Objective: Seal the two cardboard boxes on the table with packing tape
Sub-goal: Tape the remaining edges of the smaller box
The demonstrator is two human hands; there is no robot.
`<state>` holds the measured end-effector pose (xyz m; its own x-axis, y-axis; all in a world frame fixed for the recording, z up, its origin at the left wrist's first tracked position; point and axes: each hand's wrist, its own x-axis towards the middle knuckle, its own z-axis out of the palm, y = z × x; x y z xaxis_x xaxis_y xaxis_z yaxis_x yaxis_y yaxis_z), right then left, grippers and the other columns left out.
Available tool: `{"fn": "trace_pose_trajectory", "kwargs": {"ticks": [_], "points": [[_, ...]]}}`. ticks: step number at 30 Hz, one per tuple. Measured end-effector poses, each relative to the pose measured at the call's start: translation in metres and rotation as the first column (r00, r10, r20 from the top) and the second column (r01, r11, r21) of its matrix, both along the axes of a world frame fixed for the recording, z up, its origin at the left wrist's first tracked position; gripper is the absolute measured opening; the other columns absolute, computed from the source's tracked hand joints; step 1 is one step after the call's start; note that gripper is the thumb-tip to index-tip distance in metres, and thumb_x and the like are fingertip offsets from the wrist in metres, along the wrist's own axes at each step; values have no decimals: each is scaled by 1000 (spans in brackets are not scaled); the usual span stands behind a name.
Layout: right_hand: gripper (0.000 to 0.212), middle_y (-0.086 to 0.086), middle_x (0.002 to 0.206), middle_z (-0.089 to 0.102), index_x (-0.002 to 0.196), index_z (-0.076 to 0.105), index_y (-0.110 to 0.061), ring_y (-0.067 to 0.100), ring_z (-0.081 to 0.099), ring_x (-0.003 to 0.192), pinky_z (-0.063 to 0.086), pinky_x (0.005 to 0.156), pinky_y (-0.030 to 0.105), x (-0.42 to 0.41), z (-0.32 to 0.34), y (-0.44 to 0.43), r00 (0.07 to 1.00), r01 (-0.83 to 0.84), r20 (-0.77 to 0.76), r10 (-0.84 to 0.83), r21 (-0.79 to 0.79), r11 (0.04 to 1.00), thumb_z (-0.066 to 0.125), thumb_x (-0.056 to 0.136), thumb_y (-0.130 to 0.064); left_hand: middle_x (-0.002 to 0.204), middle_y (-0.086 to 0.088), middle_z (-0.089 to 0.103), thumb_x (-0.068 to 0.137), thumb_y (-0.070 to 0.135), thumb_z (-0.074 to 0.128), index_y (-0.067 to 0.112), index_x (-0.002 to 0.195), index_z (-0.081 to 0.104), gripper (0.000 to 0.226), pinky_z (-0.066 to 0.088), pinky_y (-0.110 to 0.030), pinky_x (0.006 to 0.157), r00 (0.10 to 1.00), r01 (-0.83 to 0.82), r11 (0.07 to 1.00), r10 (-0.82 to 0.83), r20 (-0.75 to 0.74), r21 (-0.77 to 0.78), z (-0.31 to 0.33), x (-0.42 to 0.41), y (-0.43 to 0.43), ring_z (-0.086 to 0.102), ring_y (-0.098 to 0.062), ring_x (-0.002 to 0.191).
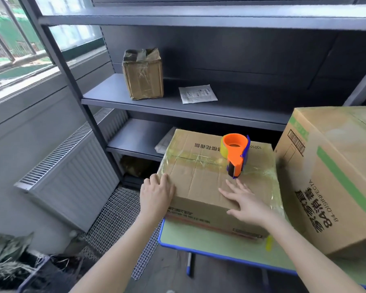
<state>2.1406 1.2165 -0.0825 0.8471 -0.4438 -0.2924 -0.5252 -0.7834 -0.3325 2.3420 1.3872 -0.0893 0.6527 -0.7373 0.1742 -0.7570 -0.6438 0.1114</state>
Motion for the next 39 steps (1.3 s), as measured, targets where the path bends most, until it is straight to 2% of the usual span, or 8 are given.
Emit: {"fn": "trace_pose_trajectory", "kwargs": {"ticks": [7,13,18,22,29,32,35,39], "points": [[73,-5,157,-3,147,15,-37,22,-8,144,-8,112,34,4,-3,16,998,53,24,-50,-157,986,45,86,-63,134,-16,41,99,37,39,11,137,39,47,43,-35,89,983,-41,996,27,-184,-73,-3,-1,1,45,-31,111],[56,-5,156,3,145,15,-41,25,-2,145,-8,114,37,19,-4,38,996,-31,80,47,-192,981,40,95,-44,140,-18,35,99,34,38,10,140,36,47,38,-35,97,967,-63,996,46,-251,-58,1,-6,3,43,-30,117],[55,-22,149,0,137,17,-51,16,-8,143,-11,113,31,2,-3,12,972,-213,97,215,-34,977,44,97,-24,118,-12,45,97,41,39,14,131,44,44,49,-32,75,963,-169,985,162,-214,-18,-2,-44,23,49,-25,102],[60,-9,155,8,145,24,-36,18,4,145,0,118,32,1,1,-8,991,-97,78,109,-148,984,41,96,-7,99,-5,43,100,38,33,19,121,49,33,47,-29,56,989,-61,998,57,-135,-27,0,-65,27,56,-22,79],[73,5,157,7,148,21,-24,26,2,145,0,116,39,50,7,52,992,-114,28,119,-144,983,31,90,-66,113,-7,43,82,-2,51,19,138,38,61,45,-29,75,988,108,994,-106,-113,6,-1,-16,23,44,-23,103],[92,10,157,6,149,19,-19,31,0,144,-1,115,46,71,6,78,996,-89,-5,90,-164,982,24,80,-79,128,-16,50,72,-6,66,18,128,57,61,47,-40,89,981,196,980,-196,6,-38,-1,-3,28,45,-35,117],[108,14,157,5,149,15,-15,38,-1,143,-1,113,54,85,3,93,999,-9,-37,2,-199,980,21,70,-88,150,-6,33,80,7,64,16,134,51,55,19,-36,115,953,303,953,-303,-24,-25,-3,4,28,19,-29,142],[101,15,157,0,150,8,-11,41,-4,142,-4,111,57,90,-5,102,998,38,-41,-49,-239,970,34,78,-77,154,-2,23,86,0,51,9,141,38,57,-15,-17,110,923,372,927,-374,-88,-39,-11,7,26,3,-18,145]]}}
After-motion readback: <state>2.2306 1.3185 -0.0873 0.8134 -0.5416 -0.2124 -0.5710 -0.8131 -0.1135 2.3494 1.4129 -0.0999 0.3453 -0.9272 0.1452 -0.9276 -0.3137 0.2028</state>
